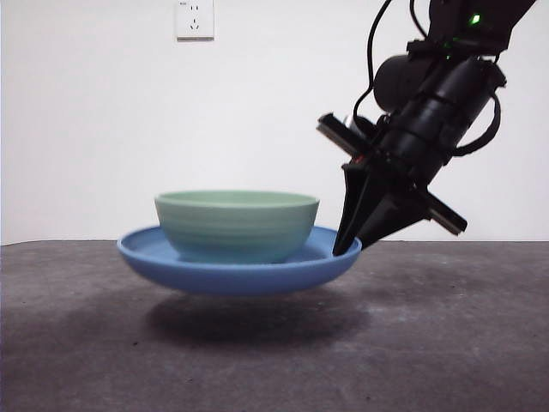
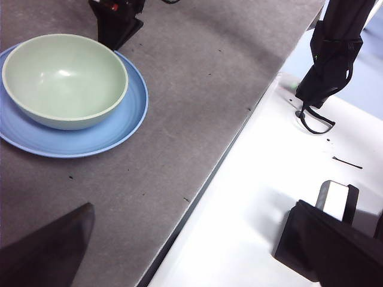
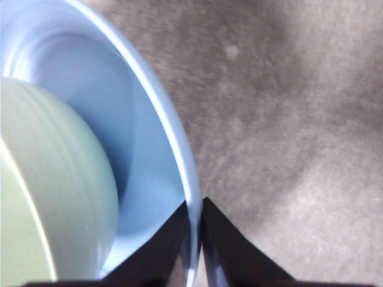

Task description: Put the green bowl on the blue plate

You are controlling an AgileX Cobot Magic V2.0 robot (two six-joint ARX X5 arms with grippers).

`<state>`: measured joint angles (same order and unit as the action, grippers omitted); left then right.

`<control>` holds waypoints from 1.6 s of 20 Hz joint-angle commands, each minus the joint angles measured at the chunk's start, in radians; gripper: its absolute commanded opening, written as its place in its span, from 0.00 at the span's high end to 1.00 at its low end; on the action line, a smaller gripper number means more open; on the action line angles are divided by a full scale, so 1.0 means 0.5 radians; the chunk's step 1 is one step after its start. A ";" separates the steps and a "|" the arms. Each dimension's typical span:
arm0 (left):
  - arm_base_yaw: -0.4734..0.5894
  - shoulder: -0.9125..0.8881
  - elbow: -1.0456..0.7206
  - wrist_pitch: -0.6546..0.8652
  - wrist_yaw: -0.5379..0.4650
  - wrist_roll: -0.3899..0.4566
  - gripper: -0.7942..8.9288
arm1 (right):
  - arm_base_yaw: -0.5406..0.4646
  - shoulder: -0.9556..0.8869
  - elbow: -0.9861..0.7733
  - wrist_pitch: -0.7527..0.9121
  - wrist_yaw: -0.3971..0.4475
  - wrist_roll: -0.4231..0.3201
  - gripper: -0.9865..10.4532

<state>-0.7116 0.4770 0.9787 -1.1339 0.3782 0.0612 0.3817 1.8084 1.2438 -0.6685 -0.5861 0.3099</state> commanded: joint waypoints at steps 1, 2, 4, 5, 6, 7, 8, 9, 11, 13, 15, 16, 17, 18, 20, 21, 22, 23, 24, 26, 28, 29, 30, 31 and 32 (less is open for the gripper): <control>-0.011 0.009 0.021 0.011 0.016 0.002 0.25 | 0.030 0.105 0.040 0.027 -0.016 0.056 0.90; -0.011 0.010 0.021 0.011 0.016 0.002 0.25 | 0.035 0.134 0.040 0.034 -0.014 0.060 0.90; -0.011 0.009 0.021 0.011 0.016 0.002 0.25 | 0.046 0.184 0.040 0.050 -0.008 0.061 0.90; -0.011 0.009 0.021 0.011 0.016 0.002 0.25 | 0.046 0.198 0.040 0.051 0.009 0.061 0.90; -0.011 0.009 0.021 0.011 0.016 0.002 0.25 | 0.046 0.212 0.040 0.058 0.021 0.061 0.90; -0.011 0.009 0.021 0.011 0.016 0.002 0.25 | 0.046 0.224 0.040 0.065 0.022 0.060 0.90; -0.011 0.009 0.021 0.011 0.016 0.002 0.25 | 0.045 0.226 0.040 0.067 0.024 0.060 0.90; -0.011 0.010 0.021 0.010 0.016 0.002 0.25 | 0.045 0.226 0.040 0.073 0.033 0.060 0.90; -0.011 0.009 0.021 0.011 0.016 0.002 0.25 | 0.045 0.226 0.040 0.079 0.040 0.061 0.87; -0.011 0.009 0.021 0.011 0.016 0.002 0.25 | 0.046 0.226 0.040 0.080 0.076 0.061 0.79; -0.011 0.009 0.021 0.011 0.016 0.002 0.25 | 0.045 0.226 0.040 0.083 0.091 0.059 0.76; -0.011 0.009 0.021 0.011 0.016 0.002 0.25 | 0.042 0.223 0.041 0.084 0.098 0.043 0.76; -0.011 0.009 0.021 0.011 0.016 0.002 0.25 | 0.034 0.214 0.042 0.081 0.125 0.040 0.76; -0.011 0.010 0.021 0.011 0.016 0.002 0.25 | 0.018 0.198 0.043 0.079 0.136 0.040 0.76; -0.011 0.009 0.021 0.011 0.016 0.002 0.25 | -0.024 0.143 0.063 0.073 0.135 0.039 0.76; -0.011 0.010 0.021 0.011 0.016 0.002 0.25 | -0.043 0.105 0.078 0.059 0.134 0.039 0.76; -0.011 0.009 0.021 0.011 0.016 0.002 0.25 | -0.066 0.049 0.101 0.033 0.135 0.031 0.73; -0.011 0.009 0.021 0.011 0.016 0.002 0.25 | -0.081 -0.008 0.118 0.014 0.134 0.019 0.70; -0.011 0.009 0.021 0.011 0.016 0.002 0.25 | -0.097 -0.095 0.140 -0.031 0.135 -0.021 0.65; -0.011 0.009 0.021 0.011 0.016 0.002 0.25 | -0.111 -0.282 0.168 -0.125 0.140 -0.106 0.58; -0.011 0.009 0.021 0.011 0.016 0.002 0.25 | -0.113 -0.494 0.174 -0.228 0.183 -0.167 0.55; -0.011 0.010 0.021 0.011 0.016 0.002 0.25 | -0.111 -0.618 0.174 -0.291 0.217 -0.192 0.52; -0.011 0.010 0.021 0.011 0.016 0.002 0.25 | -0.103 -0.758 0.174 -0.365 0.262 -0.220 0.48; -0.011 0.009 0.021 0.011 0.016 0.002 0.25 | -0.089 -0.871 0.174 -0.423 0.304 -0.237 0.45; -0.011 0.010 0.021 0.011 0.016 0.002 0.25 | -0.072 -1.012 0.174 -0.493 0.355 -0.263 0.43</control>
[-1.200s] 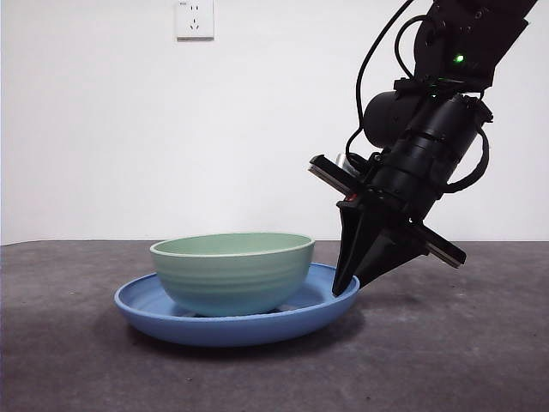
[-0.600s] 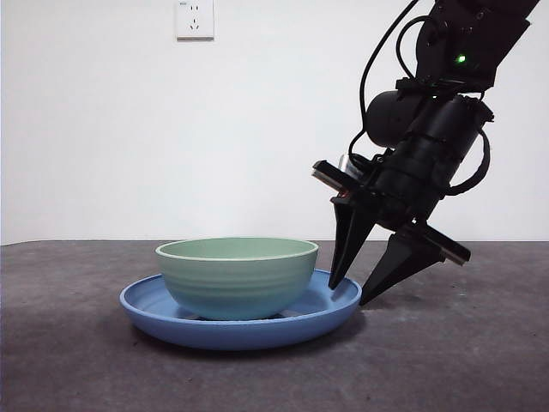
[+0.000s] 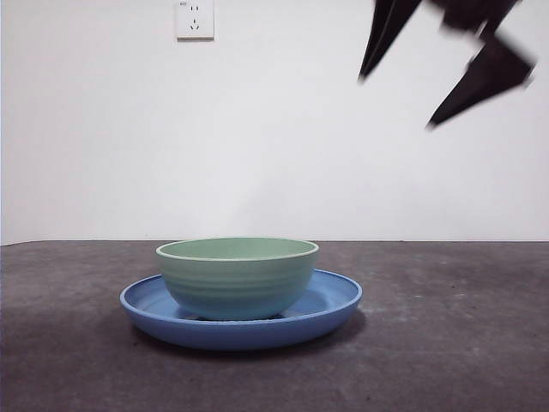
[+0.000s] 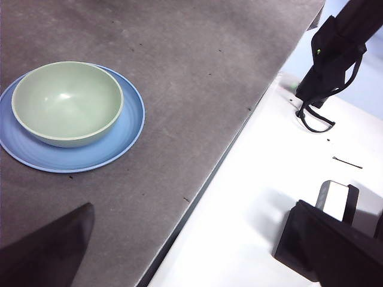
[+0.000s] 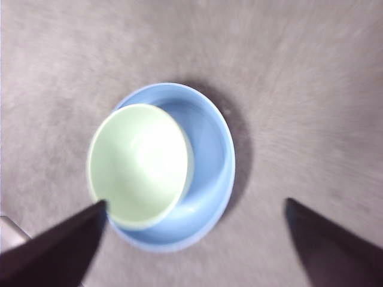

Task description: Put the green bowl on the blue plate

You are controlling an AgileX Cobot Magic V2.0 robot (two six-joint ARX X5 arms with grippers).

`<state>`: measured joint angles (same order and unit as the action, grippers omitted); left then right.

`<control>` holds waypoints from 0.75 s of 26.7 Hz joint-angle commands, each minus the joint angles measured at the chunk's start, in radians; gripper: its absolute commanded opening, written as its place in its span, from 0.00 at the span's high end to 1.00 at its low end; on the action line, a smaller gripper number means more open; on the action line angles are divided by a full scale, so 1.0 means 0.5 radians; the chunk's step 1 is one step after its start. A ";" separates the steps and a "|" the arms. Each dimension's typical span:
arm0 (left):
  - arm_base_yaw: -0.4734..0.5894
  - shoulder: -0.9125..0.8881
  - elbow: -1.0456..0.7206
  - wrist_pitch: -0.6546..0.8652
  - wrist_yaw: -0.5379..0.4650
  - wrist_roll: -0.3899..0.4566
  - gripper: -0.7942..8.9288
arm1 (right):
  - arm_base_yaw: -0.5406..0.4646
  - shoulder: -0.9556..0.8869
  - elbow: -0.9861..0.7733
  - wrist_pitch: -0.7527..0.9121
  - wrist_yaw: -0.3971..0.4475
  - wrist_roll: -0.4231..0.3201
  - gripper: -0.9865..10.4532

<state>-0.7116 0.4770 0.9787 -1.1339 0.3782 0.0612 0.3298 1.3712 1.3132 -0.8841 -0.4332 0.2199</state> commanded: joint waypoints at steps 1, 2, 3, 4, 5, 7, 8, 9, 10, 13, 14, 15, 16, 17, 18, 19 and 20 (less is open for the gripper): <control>-0.011 0.009 0.021 0.011 0.016 0.002 0.25 | 0.043 -0.246 0.035 -0.117 0.087 -0.101 0.43; -0.011 0.010 0.021 0.011 0.016 0.002 0.25 | 0.053 -0.331 0.035 -0.161 0.119 -0.117 0.43; -0.011 0.010 0.021 0.011 0.016 0.002 0.25 | 0.065 -0.407 0.035 -0.202 0.156 -0.133 0.43; -0.011 0.010 0.021 0.011 0.016 0.002 0.25 | 0.074 -0.471 0.035 -0.243 0.193 -0.146 0.43; -0.011 0.010 0.021 0.012 0.016 0.002 0.25 | 0.088 -0.551 0.035 -0.300 0.238 -0.163 0.43; -0.011 0.009 0.021 0.011 0.016 0.002 0.25 | 0.107 -0.656 0.034 -0.391 0.297 -0.207 0.43; -0.011 0.009 0.021 0.011 0.016 0.002 0.25 | 0.120 -0.719 0.033 -0.458 0.327 -0.243 0.43; -0.011 0.010 0.021 0.011 0.016 0.002 0.25 | 0.128 -0.762 0.033 -0.511 0.345 -0.263 0.43; -0.011 0.009 0.021 0.011 0.016 0.002 0.25 | 0.137 -0.802 0.033 -0.562 0.350 -0.281 0.43; -0.011 0.010 0.021 0.011 0.016 0.002 0.25 | 0.159 -0.924 0.028 -0.716 0.346 -0.317 0.43; -0.011 0.009 0.021 0.011 0.016 0.002 0.25 | 0.166 -0.966 0.024 -0.765 0.346 -0.322 0.43; -0.011 0.010 0.021 0.011 0.016 0.002 0.25 | 0.171 -0.997 0.017 -0.793 0.346 -0.322 0.43; -0.011 0.009 0.021 0.011 0.016 0.002 0.25 | 0.175 -1.030 0.005 -0.813 0.346 -0.322 0.43; -0.011 0.010 0.021 0.012 0.016 0.002 0.25 | 0.175 -1.086 -0.016 -0.831 0.343 -0.322 0.43; -0.011 0.010 0.021 0.011 0.016 0.002 0.25 | 0.175 -1.128 -0.037 -0.833 0.343 -0.322 0.43; -0.011 0.010 0.021 0.012 0.016 0.002 0.25 | 0.175 -1.172 -0.060 -0.833 0.343 -0.323 0.43; -0.011 0.010 0.021 0.011 0.016 0.002 0.25 | 0.175 -1.235 -0.091 -0.835 0.343 -0.331 0.43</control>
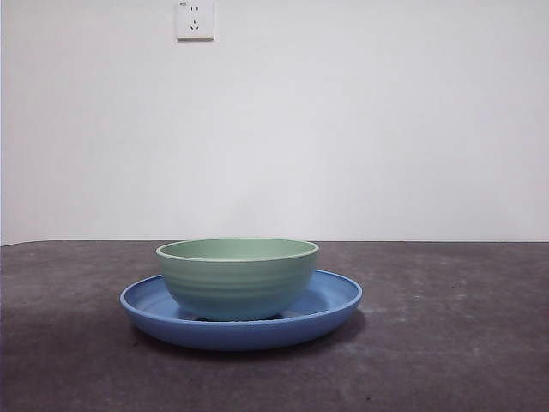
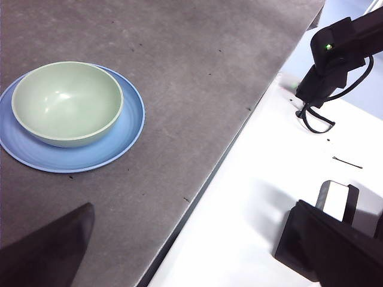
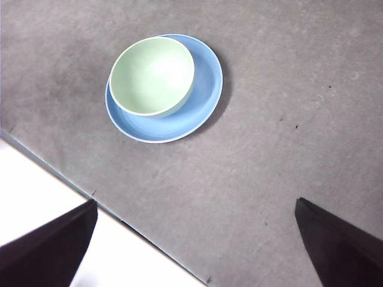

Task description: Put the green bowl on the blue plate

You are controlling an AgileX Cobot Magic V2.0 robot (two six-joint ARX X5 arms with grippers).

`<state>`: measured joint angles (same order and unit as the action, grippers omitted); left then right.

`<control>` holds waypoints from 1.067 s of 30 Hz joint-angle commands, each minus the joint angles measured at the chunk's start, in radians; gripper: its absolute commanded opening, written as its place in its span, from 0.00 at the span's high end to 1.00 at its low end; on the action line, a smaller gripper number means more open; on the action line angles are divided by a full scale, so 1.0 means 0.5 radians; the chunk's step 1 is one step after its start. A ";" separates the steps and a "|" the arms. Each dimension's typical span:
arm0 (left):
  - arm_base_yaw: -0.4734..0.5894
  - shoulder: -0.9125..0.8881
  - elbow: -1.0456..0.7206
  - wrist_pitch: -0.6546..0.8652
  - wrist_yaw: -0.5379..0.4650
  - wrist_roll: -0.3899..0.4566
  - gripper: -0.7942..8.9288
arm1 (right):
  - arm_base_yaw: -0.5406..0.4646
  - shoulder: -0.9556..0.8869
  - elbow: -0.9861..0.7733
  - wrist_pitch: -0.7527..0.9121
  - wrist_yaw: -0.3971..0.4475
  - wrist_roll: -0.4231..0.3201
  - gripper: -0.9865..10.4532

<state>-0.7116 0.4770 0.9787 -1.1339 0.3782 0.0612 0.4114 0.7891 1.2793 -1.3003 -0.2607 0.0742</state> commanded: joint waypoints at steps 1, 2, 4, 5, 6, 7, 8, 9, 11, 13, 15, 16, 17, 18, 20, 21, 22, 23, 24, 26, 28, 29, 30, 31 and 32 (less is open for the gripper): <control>-0.011 0.009 0.021 0.011 0.016 0.002 0.25 | 0.012 -0.116 -0.045 -0.005 -0.003 -0.047 0.43; -0.011 0.009 0.021 0.011 0.016 0.002 0.25 | 0.012 -0.161 -0.069 -0.005 -0.003 -0.053 0.43; -0.011 0.009 0.021 0.011 0.016 0.001 0.25 | 0.012 -0.278 -0.136 -0.005 -0.014 -0.060 0.43; -0.011 0.010 0.021 0.011 0.016 0.000 0.25 | 0.012 -0.327 -0.167 -0.004 -0.034 -0.060 0.43; -0.011 0.009 0.021 0.011 0.016 -0.003 0.25 | 0.012 -0.384 -0.205 -0.004 -0.066 -0.060 0.43; -0.011 0.009 0.021 0.011 0.016 -0.003 0.25 | 0.012 -0.438 -0.245 -0.004 -0.107 -0.055 0.43; -0.011 0.010 0.021 0.011 0.016 -0.003 0.25 | 0.012 -0.488 -0.284 -0.005 -0.150 -0.054 0.43; -0.011 0.010 0.021 0.011 0.016 -0.002 0.25 | 0.012 -0.531 -0.318 -0.005 -0.175 -0.054 0.43; -0.011 0.010 0.021 0.011 0.016 -0.002 0.25 | 0.012 -0.613 -0.380 -0.004 -0.188 -0.054 0.43; -0.011 0.010 0.021 0.011 0.016 -0.002 0.25 | 0.011 -0.686 -0.434 0.008 -0.189 -0.061 0.43; -0.011 0.010 0.021 0.011 0.016 -0.002 0.25 | 0.011 -0.734 -0.470 0.034 -0.189 -0.060 0.43; -0.011 0.010 0.021 0.011 0.016 -0.002 0.25 | 0.011 -0.746 -0.477 0.041 -0.189 -0.060 0.43; -0.011 0.010 0.021 0.011 0.016 -0.002 0.25 | 0.011 -0.753 -0.479 0.044 -0.189 -0.060 0.43; -0.011 0.009 0.021 0.011 0.016 -0.002 0.25 | 0.011 -0.758 -0.479 0.048 -0.191 -0.060 0.43; -0.011 0.010 0.021 0.010 0.016 -0.002 0.25 | 0.010 -0.759 -0.479 0.062 -0.201 -0.060 0.43; -0.011 0.009 0.021 0.010 0.016 -0.002 0.25 | 0.010 -0.759 -0.479 0.071 -0.207 -0.059 0.43; -0.011 0.010 0.021 0.010 0.016 -0.002 0.25 | 0.010 -0.759 -0.479 0.080 -0.211 -0.059 0.43; -0.011 0.009 0.021 0.010 0.016 -0.002 0.25 | 0.010 -0.759 -0.479 0.087 -0.212 -0.059 0.45; -0.011 0.010 0.021 0.011 0.016 -0.002 0.26 | 0.010 -0.759 -0.479 0.091 -0.211 -0.060 0.50; -0.011 0.010 0.021 0.011 0.016 -0.002 0.43 | 0.010 -0.759 -0.479 0.089 -0.213 -0.060 0.69; -0.011 0.010 0.021 0.006 0.016 -0.002 0.85 | 0.010 -0.759 -0.479 0.091 -0.212 -0.060 0.92; -0.011 0.010 0.021 0.011 0.014 0.001 0.92 | 0.010 -0.759 -0.479 0.094 -0.211 -0.060 0.90; -0.011 0.010 0.021 0.021 0.014 0.005 0.88 | 0.010 -0.759 -0.479 0.098 -0.212 -0.060 0.90; -0.011 0.010 0.021 0.025 0.014 0.000 0.89 | 0.010 -0.759 -0.479 0.102 -0.212 -0.060 0.90; -0.011 0.010 0.021 0.023 0.014 -0.005 0.89 | 0.010 -0.759 -0.479 0.101 -0.212 -0.060 0.90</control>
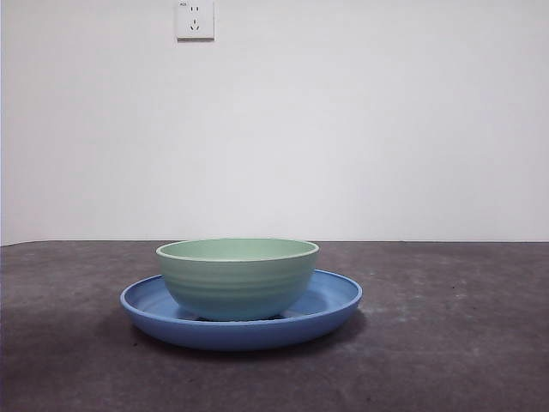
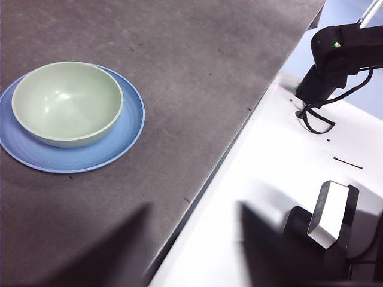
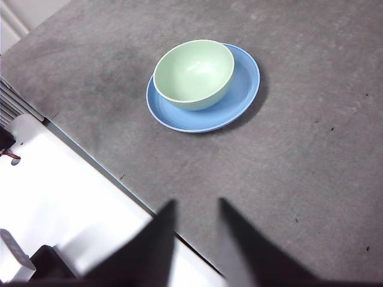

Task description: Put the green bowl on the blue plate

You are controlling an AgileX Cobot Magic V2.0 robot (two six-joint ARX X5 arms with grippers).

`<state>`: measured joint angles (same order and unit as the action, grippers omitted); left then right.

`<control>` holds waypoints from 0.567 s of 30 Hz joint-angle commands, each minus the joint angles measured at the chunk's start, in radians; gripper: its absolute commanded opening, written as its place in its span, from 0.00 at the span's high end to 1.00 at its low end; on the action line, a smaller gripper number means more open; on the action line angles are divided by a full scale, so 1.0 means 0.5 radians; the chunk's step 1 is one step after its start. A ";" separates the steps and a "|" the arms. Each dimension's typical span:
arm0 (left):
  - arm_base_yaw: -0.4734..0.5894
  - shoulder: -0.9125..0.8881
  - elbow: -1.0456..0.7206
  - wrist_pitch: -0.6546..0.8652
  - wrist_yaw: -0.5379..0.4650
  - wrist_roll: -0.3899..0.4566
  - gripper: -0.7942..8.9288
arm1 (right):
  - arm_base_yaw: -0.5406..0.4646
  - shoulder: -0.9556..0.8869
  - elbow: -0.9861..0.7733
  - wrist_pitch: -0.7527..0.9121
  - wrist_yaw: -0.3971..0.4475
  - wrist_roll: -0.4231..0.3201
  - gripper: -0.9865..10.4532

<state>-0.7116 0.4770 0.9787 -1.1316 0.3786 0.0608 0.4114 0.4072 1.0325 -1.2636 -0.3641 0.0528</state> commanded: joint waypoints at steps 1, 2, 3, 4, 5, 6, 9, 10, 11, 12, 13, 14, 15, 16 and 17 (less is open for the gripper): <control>-0.011 0.009 0.021 0.017 0.014 -0.002 0.89 | 0.010 0.005 0.014 0.025 -0.005 -0.017 0.90; -0.011 0.009 0.021 0.016 0.014 -0.002 0.89 | 0.010 0.005 0.014 0.028 -0.003 -0.018 0.90; -0.011 0.009 0.021 0.016 0.014 -0.002 0.89 | 0.010 0.005 0.014 0.028 -0.005 -0.018 0.90; -0.011 0.010 0.021 0.017 0.014 -0.002 0.89 | 0.010 0.005 0.014 0.027 -0.004 -0.018 0.90; -0.011 0.010 0.021 0.017 0.014 -0.002 0.89 | 0.010 0.005 0.014 0.028 -0.005 -0.018 0.90; -0.011 0.010 0.021 0.017 0.014 -0.002 0.89 | 0.011 0.005 0.015 0.028 -0.005 -0.017 0.90; -0.011 0.009 0.021 0.017 0.014 -0.002 0.89 | 0.011 0.005 0.014 0.028 -0.005 -0.018 0.90; -0.011 0.009 0.021 0.017 0.014 -0.002 0.89 | 0.011 0.005 0.014 0.028 -0.005 -0.018 0.90; -0.011 0.009 0.021 0.017 0.014 -0.002 0.89 | 0.011 0.005 0.014 0.028 -0.005 -0.018 0.90; -0.011 0.010 0.021 0.016 0.014 -0.002 0.89 | 0.011 0.005 0.014 0.028 -0.004 -0.018 0.90; -0.011 0.009 0.021 0.017 0.014 -0.002 0.89 | 0.010 0.005 0.014 0.028 -0.005 -0.018 0.90; -0.011 0.009 0.021 0.016 0.014 -0.003 0.89 | 0.010 0.005 0.014 0.028 -0.005 -0.018 0.90; -0.011 0.009 0.021 0.016 0.014 -0.002 0.89 | 0.010 0.005 0.014 0.028 -0.005 -0.018 0.90; -0.010 0.009 0.021 0.014 0.014 -0.002 0.89 | 0.010 0.005 0.014 0.028 -0.005 -0.018 0.90; 0.005 0.009 0.021 0.014 0.014 -0.002 0.89 | 0.011 0.005 0.014 0.028 -0.005 -0.018 0.90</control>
<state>-0.7078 0.4770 0.9787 -1.1324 0.3786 0.0608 0.4114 0.4072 1.0325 -1.2598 -0.3641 0.0521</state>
